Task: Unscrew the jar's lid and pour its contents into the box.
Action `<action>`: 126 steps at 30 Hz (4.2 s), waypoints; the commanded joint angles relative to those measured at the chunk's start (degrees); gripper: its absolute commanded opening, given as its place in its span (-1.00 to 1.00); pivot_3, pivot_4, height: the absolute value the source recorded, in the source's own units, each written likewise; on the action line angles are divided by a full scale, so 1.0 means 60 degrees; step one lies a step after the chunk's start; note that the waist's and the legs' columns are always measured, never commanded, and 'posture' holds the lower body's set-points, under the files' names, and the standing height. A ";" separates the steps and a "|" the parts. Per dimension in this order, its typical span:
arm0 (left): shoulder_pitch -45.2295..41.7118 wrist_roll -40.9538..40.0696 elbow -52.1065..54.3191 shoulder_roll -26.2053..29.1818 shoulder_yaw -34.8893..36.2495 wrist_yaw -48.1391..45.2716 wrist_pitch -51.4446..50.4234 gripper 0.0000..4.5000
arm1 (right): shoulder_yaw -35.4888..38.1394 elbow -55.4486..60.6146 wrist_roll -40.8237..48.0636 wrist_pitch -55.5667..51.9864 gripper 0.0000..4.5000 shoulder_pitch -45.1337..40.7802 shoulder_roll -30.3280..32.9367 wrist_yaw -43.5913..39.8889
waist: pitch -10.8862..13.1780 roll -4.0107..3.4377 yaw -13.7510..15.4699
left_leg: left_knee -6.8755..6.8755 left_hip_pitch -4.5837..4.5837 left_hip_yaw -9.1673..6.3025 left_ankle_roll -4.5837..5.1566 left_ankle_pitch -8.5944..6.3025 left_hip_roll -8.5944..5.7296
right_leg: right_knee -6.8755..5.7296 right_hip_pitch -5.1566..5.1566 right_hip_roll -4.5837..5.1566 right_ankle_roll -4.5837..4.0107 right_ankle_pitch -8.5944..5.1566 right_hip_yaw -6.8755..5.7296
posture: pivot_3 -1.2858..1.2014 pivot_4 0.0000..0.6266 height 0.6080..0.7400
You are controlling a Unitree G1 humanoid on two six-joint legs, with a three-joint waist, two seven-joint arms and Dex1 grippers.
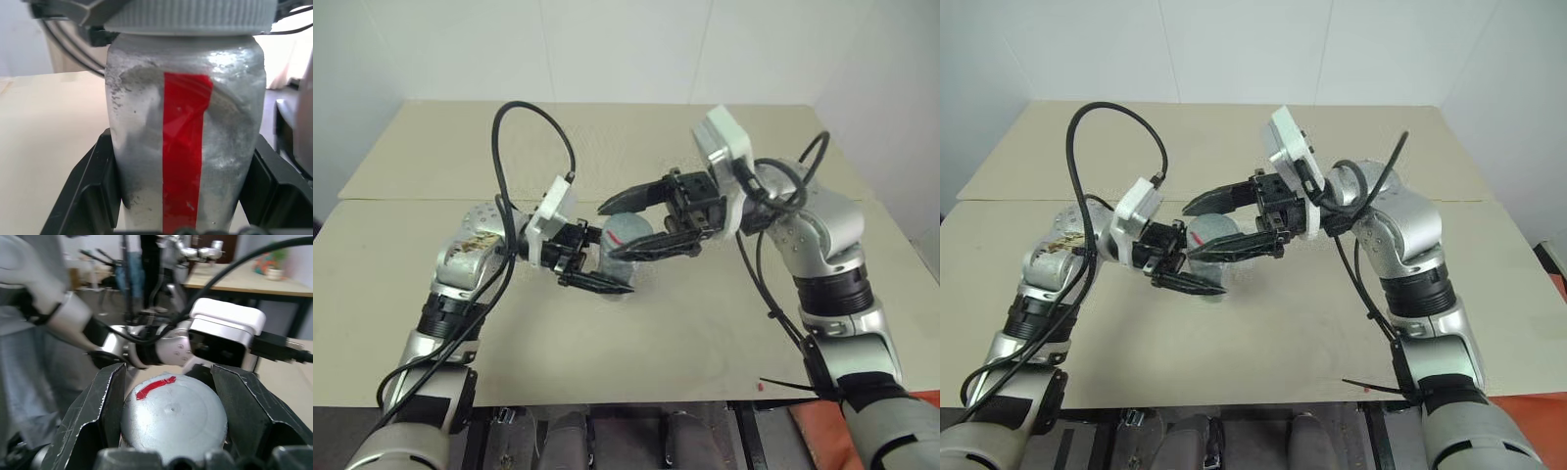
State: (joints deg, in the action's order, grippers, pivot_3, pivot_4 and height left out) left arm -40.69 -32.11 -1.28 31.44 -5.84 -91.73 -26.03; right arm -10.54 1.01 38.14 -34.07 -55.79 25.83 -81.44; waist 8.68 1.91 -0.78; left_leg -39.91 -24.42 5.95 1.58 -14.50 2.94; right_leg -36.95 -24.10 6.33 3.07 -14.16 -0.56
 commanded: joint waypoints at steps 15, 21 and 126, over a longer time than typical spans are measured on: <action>0.0362 -0.0551 0.0656 0.0348 0.0537 0.0451 0.0239 0.22 | 0.0258 -0.0107 -0.0762 0.0220 0.99 0.0189 -0.0524 0.1198 | 0.0002 -0.0003 0.0014 | -0.0001 -0.0003 -0.0002 -0.0047 0.0028 -0.0001 | 0.0001 -0.0002 0.0001 0.0000 0.0000 -0.0001 | 0.03 -0.52 1.00; 0.0903 -0.0323 0.0470 0.0558 0.1109 0.1465 0.0392 0.22 | 0.1042 0.1606 -0.0666 -0.0369 0.99 0.1463 -0.0036 0.3134 | 0.0002 -0.0003 0.0045 | -0.0001 -0.0007 -0.0002 -0.0047 0.0027 -0.0002 | 0.0007 0.0000 0.0004 0.0000 0.0000 -0.0003 | 0.03 -0.52 1.00; 0.2475 -0.0385 0.1441 -0.0622 0.2166 0.5583 0.0958 0.22 | 0.1753 0.2939 0.0065 -0.0974 0.99 0.2482 0.0406 0.5314 | 0.0002 -0.0002 0.0043 | 0.0007 -0.0004 -0.0084 0.0001 0.0000 -0.0005 | 0.0015 0.0008 0.0005 0.0000 0.0000 -0.0009 | 0.03 -0.52 1.00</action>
State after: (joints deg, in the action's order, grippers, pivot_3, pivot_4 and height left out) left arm -25.74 -35.67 6.48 28.87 5.82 -62.42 -22.20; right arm -2.55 15.64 38.43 -39.49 -40.90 28.63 -53.04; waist 8.69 1.89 -0.53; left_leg -39.87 -24.45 5.44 1.60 -14.50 2.90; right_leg -36.86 -24.06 6.35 3.07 -14.16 -0.61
